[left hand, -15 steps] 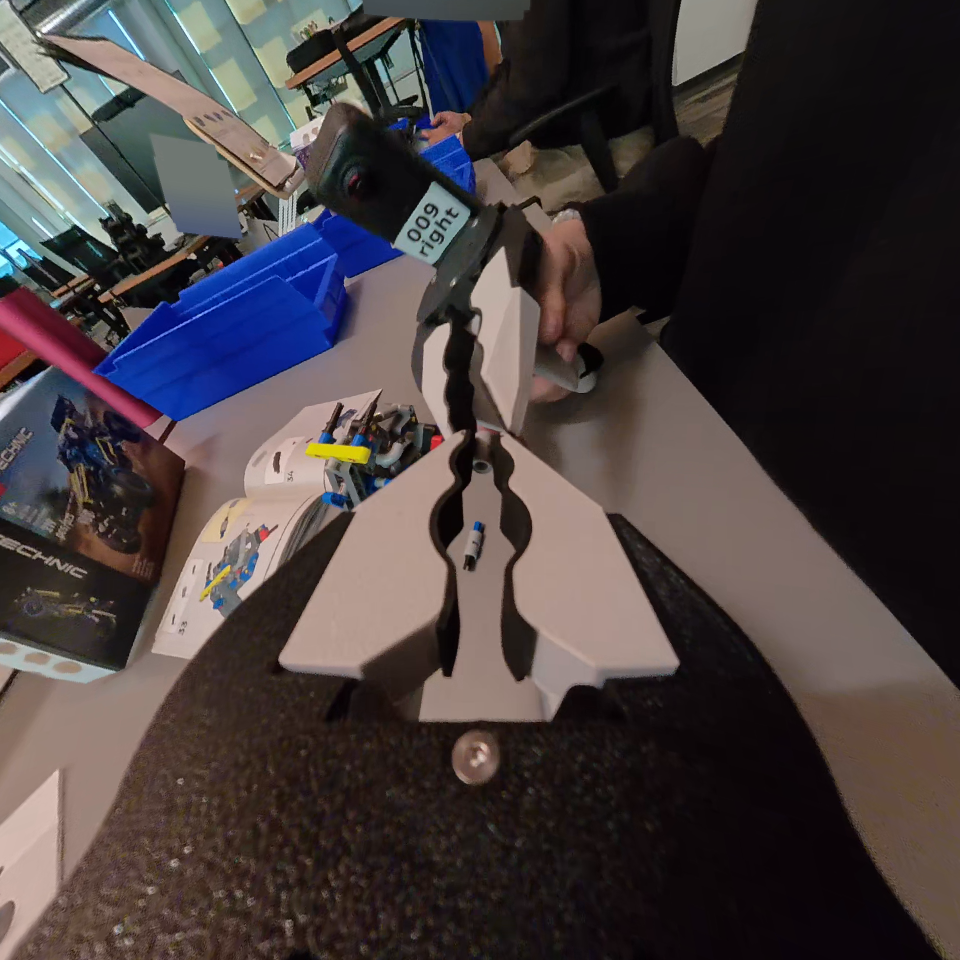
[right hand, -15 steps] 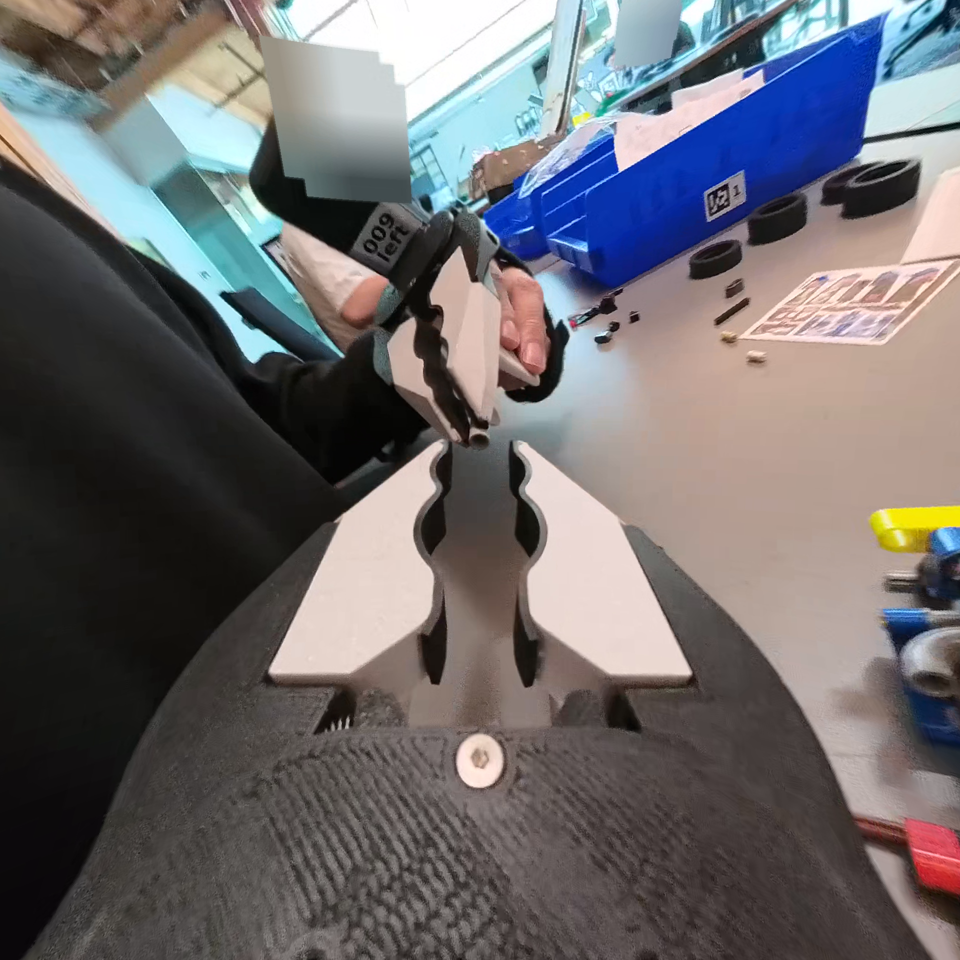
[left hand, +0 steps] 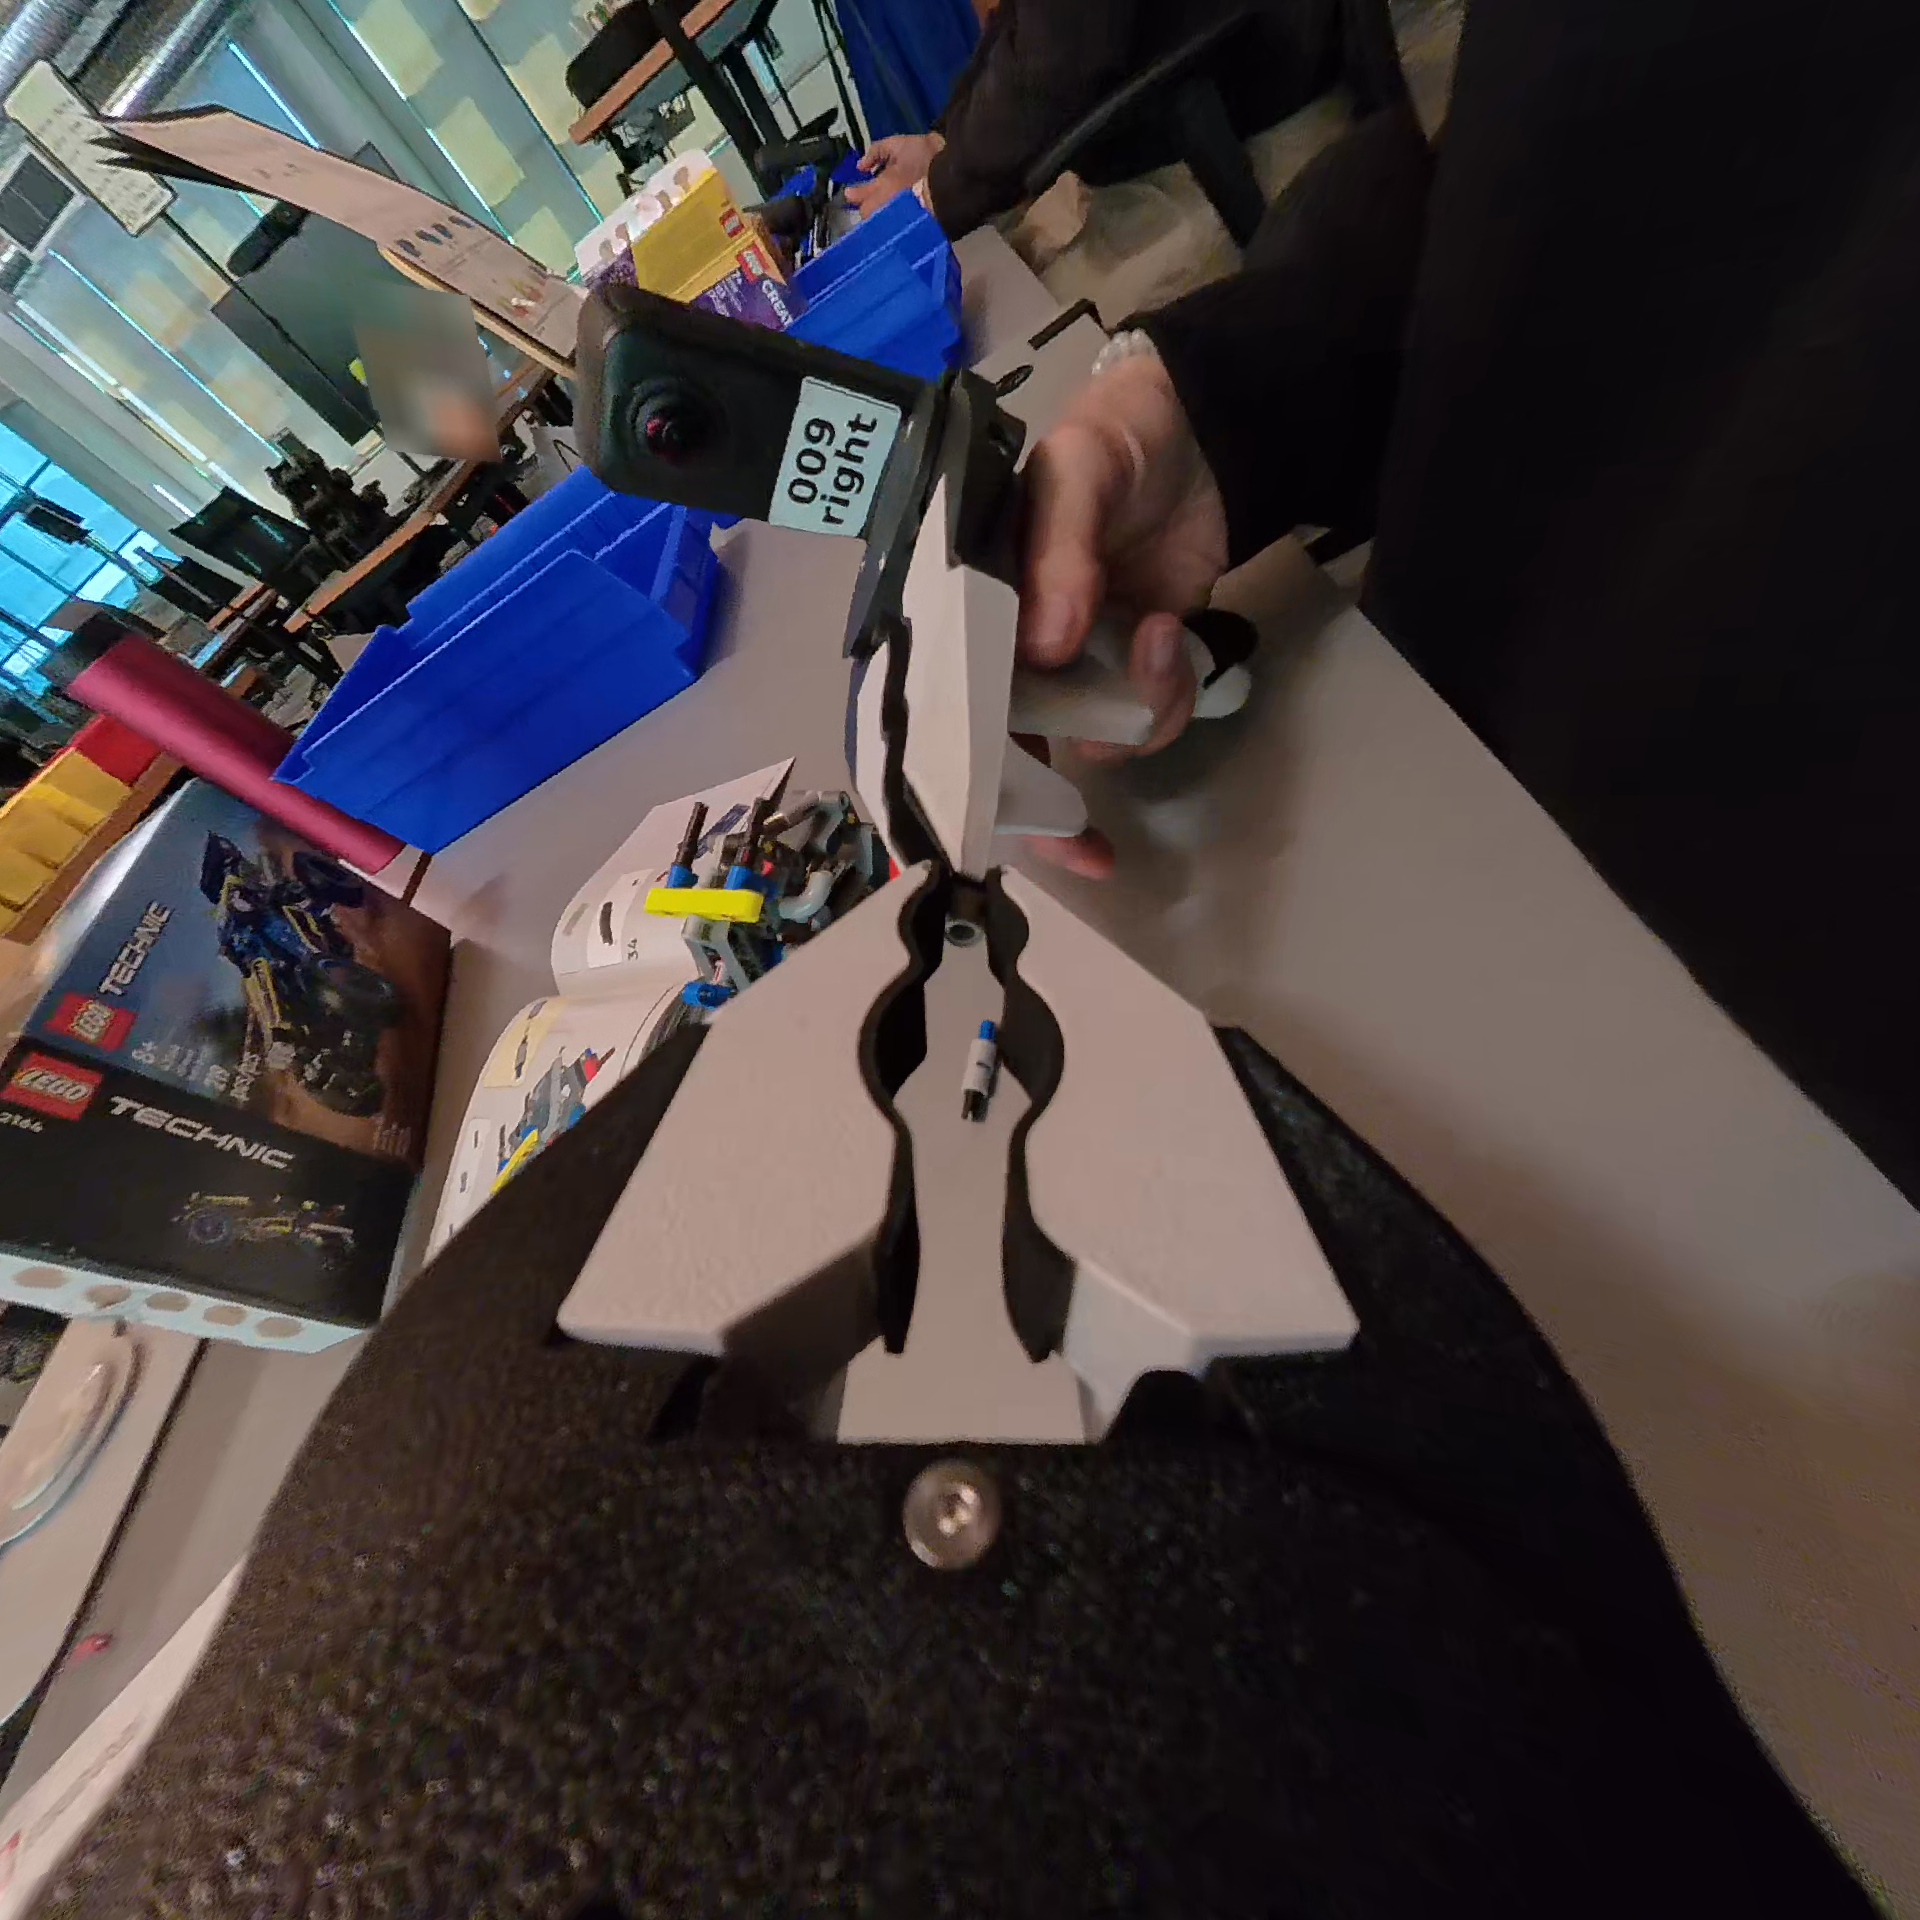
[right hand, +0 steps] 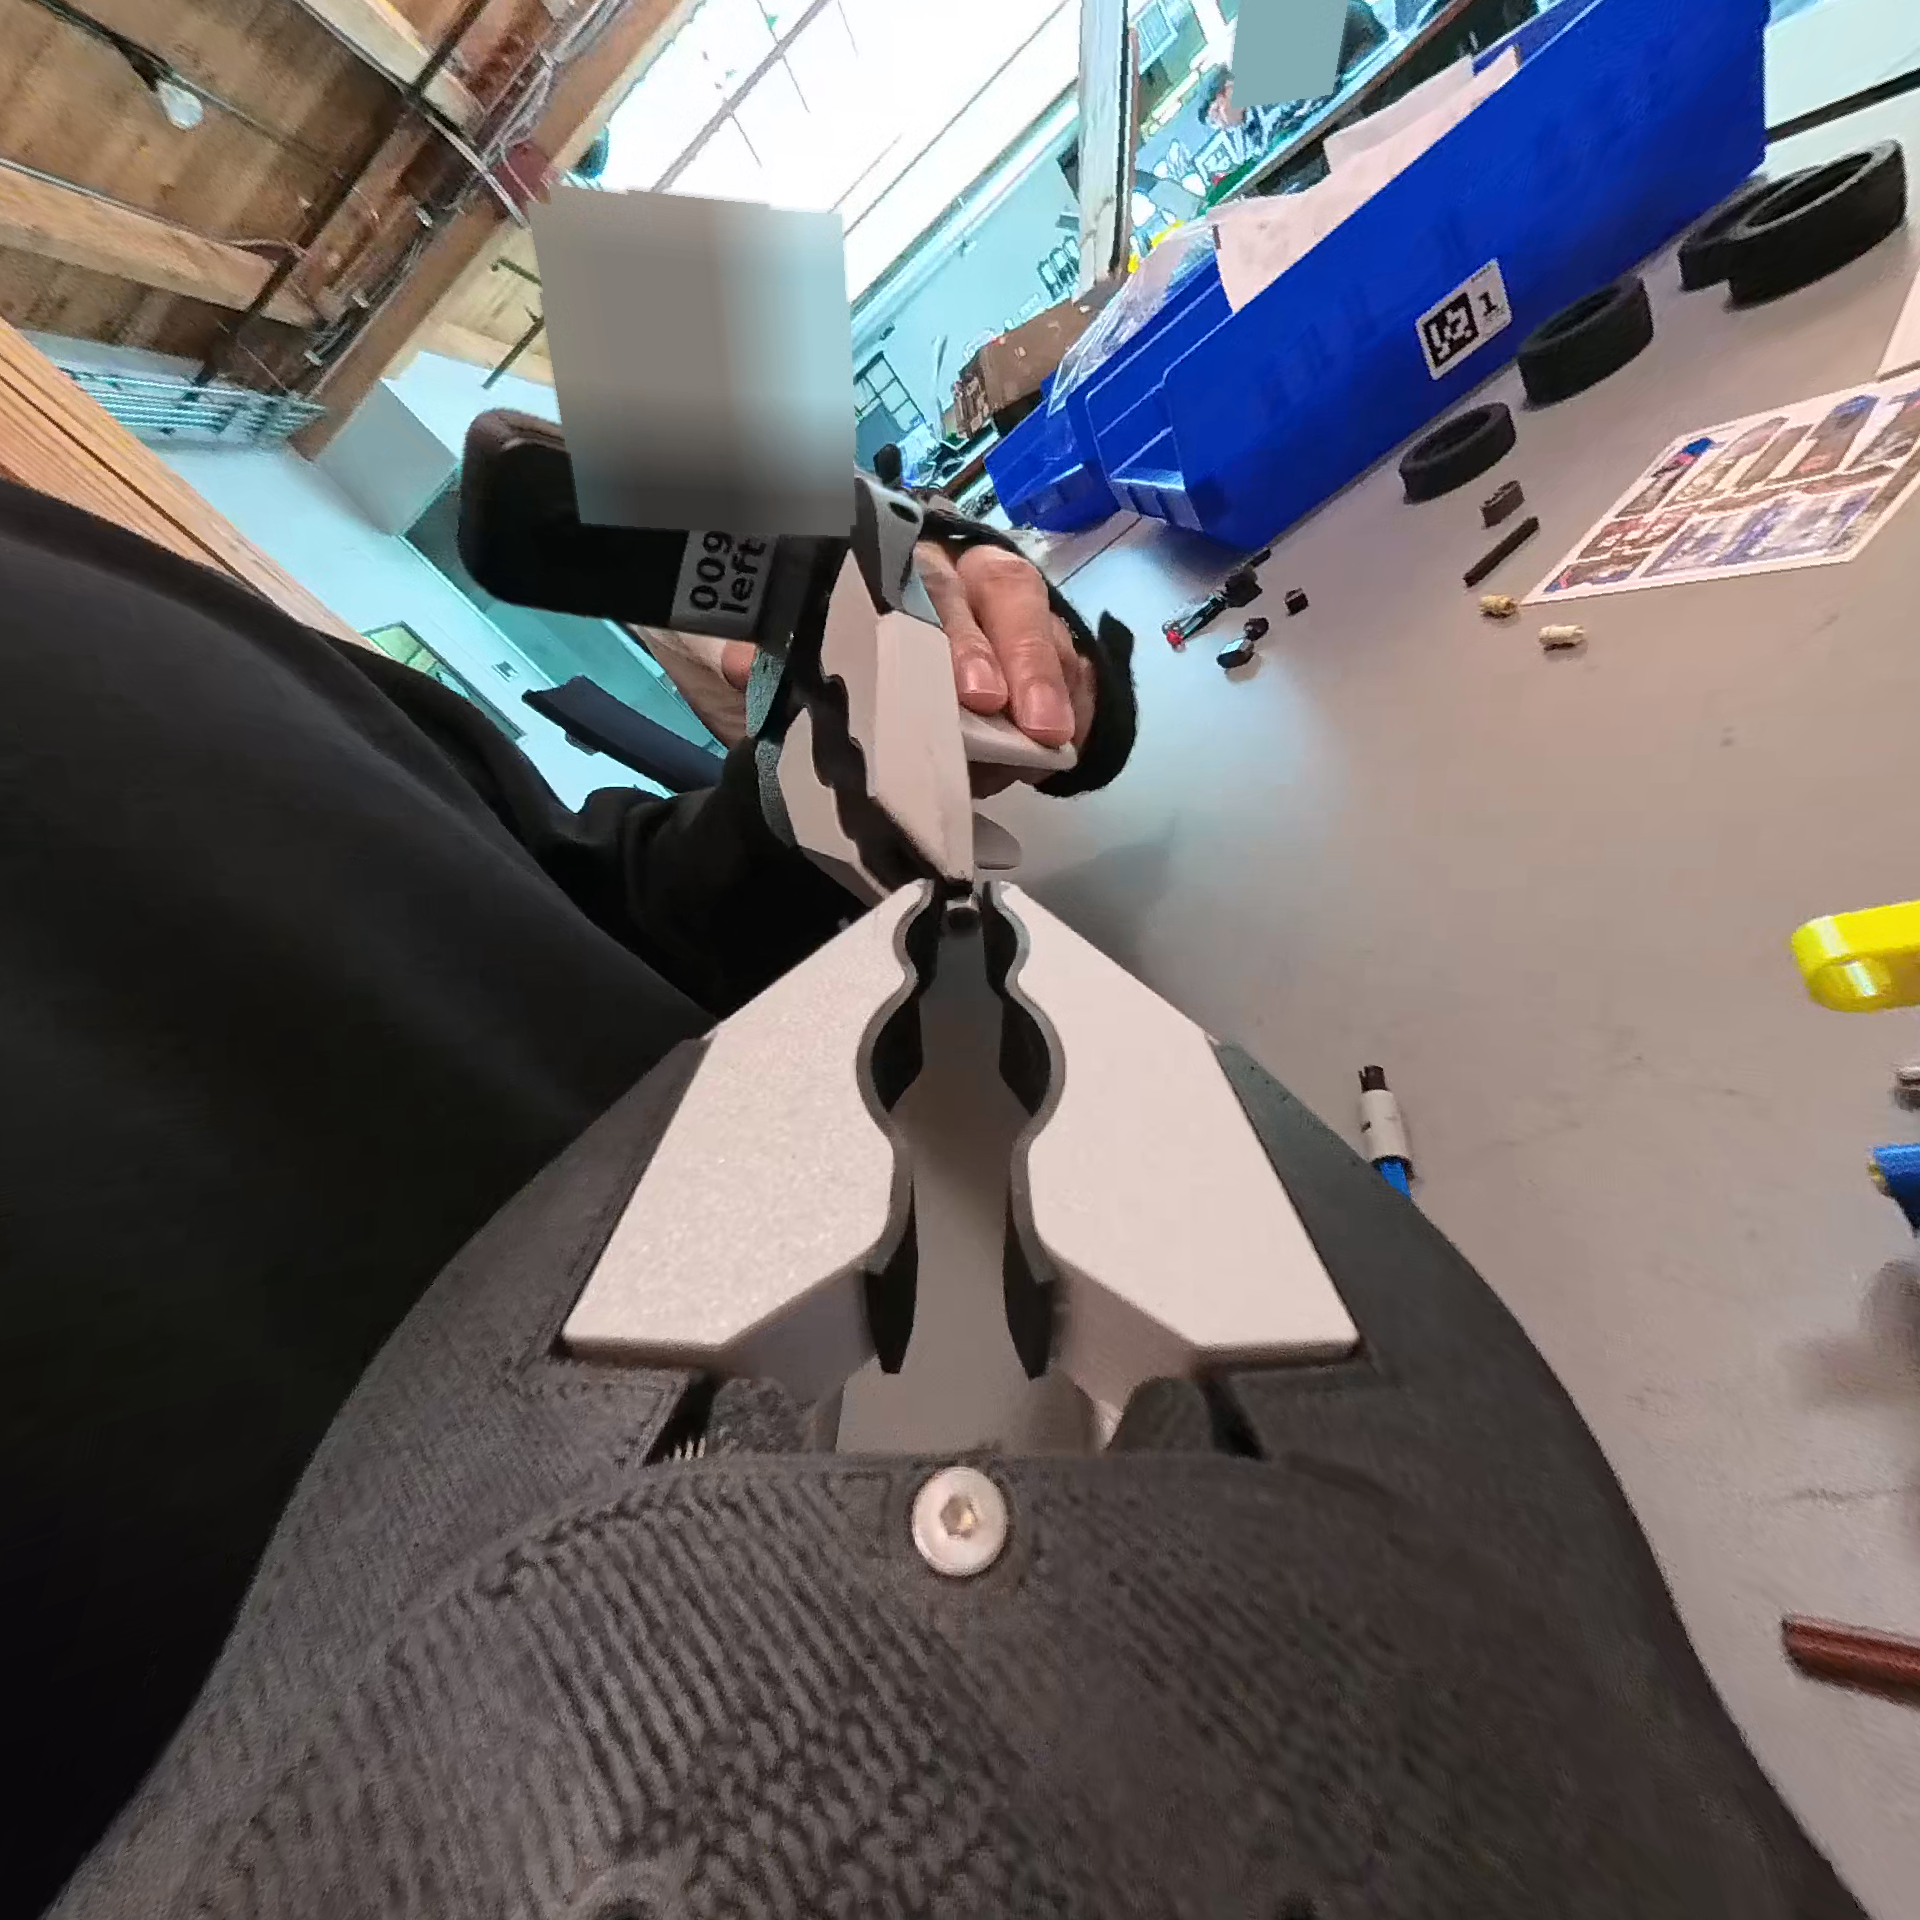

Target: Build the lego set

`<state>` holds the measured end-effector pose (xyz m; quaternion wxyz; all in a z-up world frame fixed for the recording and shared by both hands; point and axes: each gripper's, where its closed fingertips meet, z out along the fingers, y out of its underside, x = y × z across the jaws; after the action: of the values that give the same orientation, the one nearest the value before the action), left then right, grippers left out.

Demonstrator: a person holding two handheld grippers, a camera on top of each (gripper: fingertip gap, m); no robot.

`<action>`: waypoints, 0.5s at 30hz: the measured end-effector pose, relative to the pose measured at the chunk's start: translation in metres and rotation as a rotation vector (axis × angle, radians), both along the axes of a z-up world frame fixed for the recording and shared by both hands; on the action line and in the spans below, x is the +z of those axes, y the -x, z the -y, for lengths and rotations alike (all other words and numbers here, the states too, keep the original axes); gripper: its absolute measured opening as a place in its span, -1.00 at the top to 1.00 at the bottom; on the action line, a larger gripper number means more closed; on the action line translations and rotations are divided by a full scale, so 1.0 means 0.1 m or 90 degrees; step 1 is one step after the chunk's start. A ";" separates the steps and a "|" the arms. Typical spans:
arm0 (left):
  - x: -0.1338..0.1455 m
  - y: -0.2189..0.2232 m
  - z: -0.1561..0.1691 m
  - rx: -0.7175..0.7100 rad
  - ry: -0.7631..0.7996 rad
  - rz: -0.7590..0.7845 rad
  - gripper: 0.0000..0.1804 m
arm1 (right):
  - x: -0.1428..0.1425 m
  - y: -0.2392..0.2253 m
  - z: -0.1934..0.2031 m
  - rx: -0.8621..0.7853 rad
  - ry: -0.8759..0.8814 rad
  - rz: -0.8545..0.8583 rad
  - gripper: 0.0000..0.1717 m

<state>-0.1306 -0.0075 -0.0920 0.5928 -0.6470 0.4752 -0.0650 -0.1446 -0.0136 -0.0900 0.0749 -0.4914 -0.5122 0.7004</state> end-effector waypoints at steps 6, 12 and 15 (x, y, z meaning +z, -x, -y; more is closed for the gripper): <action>-0.05 0.01 -0.02 0.010 0.001 -0.025 0.95 | -0.05 0.00 -0.01 -0.002 0.010 0.020 0.94; -0.11 0.02 -0.04 0.032 0.028 -0.021 0.94 | -0.10 -0.02 -0.05 -0.007 0.029 0.052 0.94; -0.15 0.06 -0.04 0.042 0.053 -0.023 0.91 | -0.13 -0.03 -0.07 -0.012 0.032 0.061 0.94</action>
<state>-0.1365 -0.0031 -0.1074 0.5584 -0.6877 0.4608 -0.0536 -0.1419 -0.0070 -0.1033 0.0444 -0.5308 -0.4932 0.6878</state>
